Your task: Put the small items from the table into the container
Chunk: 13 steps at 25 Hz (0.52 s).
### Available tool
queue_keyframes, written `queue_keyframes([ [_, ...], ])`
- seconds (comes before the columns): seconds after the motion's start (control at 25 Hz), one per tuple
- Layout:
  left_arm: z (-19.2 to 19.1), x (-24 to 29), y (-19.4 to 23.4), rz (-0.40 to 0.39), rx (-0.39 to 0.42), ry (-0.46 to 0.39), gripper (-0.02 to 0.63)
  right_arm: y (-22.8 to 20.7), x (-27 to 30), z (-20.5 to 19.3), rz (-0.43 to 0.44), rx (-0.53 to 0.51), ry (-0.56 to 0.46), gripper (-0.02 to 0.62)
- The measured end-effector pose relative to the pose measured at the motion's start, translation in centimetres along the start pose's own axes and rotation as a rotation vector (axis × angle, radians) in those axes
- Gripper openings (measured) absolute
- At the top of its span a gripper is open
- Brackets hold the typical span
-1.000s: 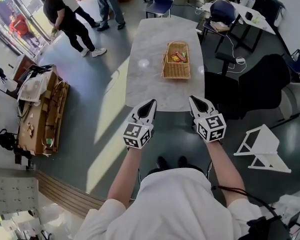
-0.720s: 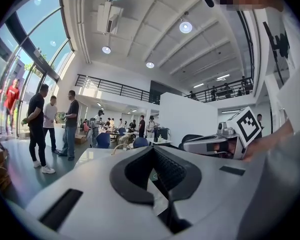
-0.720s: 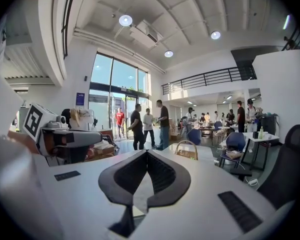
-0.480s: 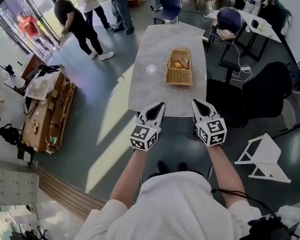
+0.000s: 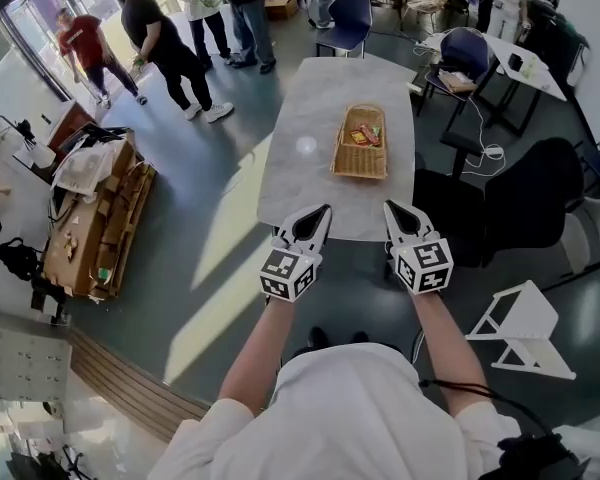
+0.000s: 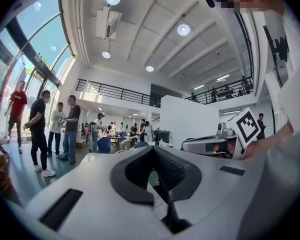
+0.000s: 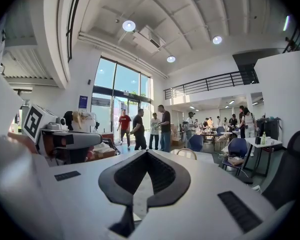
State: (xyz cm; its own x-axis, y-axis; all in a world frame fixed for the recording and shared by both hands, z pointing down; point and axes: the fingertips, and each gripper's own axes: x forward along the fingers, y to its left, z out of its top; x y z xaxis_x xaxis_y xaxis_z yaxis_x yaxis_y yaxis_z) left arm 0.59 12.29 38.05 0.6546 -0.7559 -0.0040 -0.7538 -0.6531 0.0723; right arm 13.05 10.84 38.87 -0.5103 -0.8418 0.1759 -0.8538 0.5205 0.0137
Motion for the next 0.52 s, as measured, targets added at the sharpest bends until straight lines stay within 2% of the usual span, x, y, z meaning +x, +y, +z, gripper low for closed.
queue_keyframes([
  [0.52, -0.53, 0.08, 0.51, -0.004, -0.005, 0.005, 0.006, 0.18, 0.52, -0.35, 0.0, 0.005, 0.005, 0.012],
])
